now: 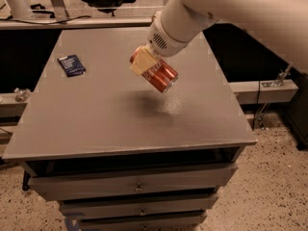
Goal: Place coke can upright
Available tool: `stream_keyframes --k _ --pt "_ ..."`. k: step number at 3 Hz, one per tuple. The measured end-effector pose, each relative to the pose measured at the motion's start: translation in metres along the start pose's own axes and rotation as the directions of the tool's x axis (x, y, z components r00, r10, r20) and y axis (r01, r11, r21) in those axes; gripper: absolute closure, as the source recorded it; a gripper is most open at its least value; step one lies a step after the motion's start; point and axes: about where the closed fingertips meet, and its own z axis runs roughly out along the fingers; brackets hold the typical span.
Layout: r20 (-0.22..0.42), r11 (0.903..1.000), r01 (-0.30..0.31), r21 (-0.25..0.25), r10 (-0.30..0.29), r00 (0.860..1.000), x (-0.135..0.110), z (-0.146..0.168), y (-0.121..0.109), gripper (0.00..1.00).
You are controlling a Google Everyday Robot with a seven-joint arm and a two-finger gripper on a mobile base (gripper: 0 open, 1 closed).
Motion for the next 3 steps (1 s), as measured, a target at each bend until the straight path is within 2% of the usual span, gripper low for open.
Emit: stream_keyframes --k 1,2,3 --pt "0.202 0.9993 0.004 -0.038 0.004 0.979 -0.016 -0.029 -0.008 1.0" --pt "0.401 0.9981 0.011 -0.061 0.014 0.916 -0.031 -0.056 -0.01 1.0" --pt "0.57 0.9948 -0.014 -0.1 0.069 0.819 -0.035 -0.068 -0.01 1.0"
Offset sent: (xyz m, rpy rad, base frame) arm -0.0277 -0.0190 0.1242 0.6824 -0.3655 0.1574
